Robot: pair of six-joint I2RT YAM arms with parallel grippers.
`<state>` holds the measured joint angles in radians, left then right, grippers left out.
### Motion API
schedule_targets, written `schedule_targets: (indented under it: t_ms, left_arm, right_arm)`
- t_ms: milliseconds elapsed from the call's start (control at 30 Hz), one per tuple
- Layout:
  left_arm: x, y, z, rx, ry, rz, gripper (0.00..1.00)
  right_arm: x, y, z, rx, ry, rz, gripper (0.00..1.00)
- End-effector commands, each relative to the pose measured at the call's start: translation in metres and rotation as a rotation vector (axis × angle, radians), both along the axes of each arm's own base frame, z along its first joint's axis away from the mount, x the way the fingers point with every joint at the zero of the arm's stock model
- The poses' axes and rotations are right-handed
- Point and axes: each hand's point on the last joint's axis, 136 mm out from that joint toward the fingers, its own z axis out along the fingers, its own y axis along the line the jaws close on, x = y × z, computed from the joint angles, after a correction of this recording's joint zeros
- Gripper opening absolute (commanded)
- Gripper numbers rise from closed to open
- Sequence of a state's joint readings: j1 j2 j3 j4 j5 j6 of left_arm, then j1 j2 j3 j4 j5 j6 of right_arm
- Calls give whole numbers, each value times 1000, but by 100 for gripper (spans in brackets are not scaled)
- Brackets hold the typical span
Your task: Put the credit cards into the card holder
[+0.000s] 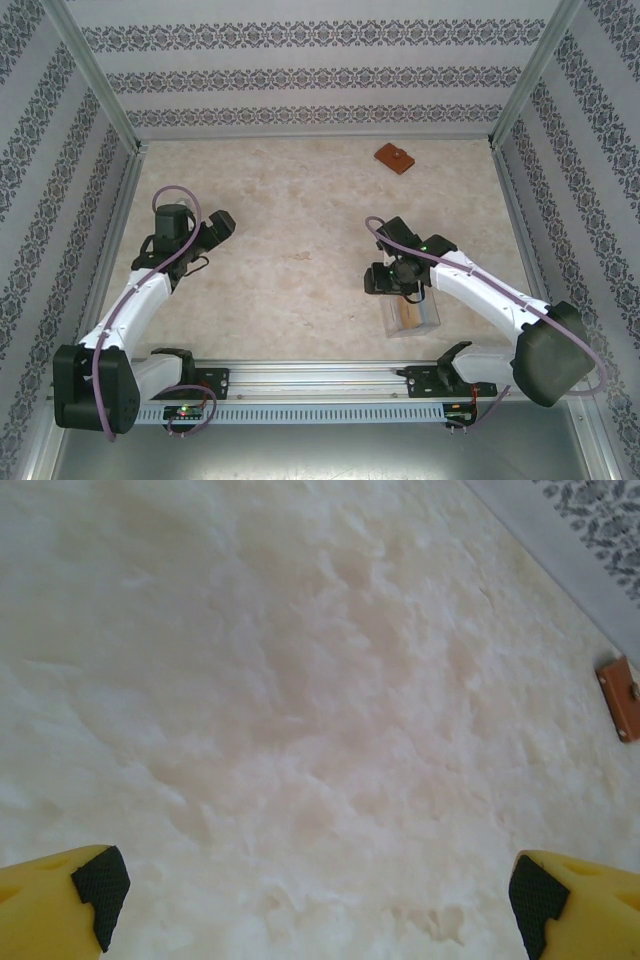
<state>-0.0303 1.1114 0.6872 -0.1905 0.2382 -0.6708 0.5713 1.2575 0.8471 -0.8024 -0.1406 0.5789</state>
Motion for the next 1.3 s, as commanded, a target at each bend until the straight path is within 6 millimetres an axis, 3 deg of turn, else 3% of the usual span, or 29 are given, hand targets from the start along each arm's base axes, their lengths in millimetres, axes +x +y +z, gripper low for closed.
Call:
schedule_targets:
  t_ms: [0, 333, 533, 900, 1067, 1267]
  left_arm:
    - [-11, -14, -1, -37, 70, -61, 100]
    - [-10, -24, -18, -44, 126, -71, 100]
    - [-9, -24, -17, -33, 125, -73, 100]
    - [0, -30, -18, -58, 120, -86, 100]
    - [2, -31, -23, -48, 143, -91, 100]
    - [0, -33, -25, -39, 152, -94, 100]
  right_arm:
    - [-29, -7, -16, -34, 110, -26, 47]
    - [-20, -17, -34, -147, 97, -26, 49]
    - [-17, -22, -44, -184, 96, -29, 49]
    - [-15, -29, -15, -185, 26, -59, 48]
    - [-16, -31, -28, -191, 32, -63, 47]
    - [-16, -25, -49, -187, 63, -35, 39]
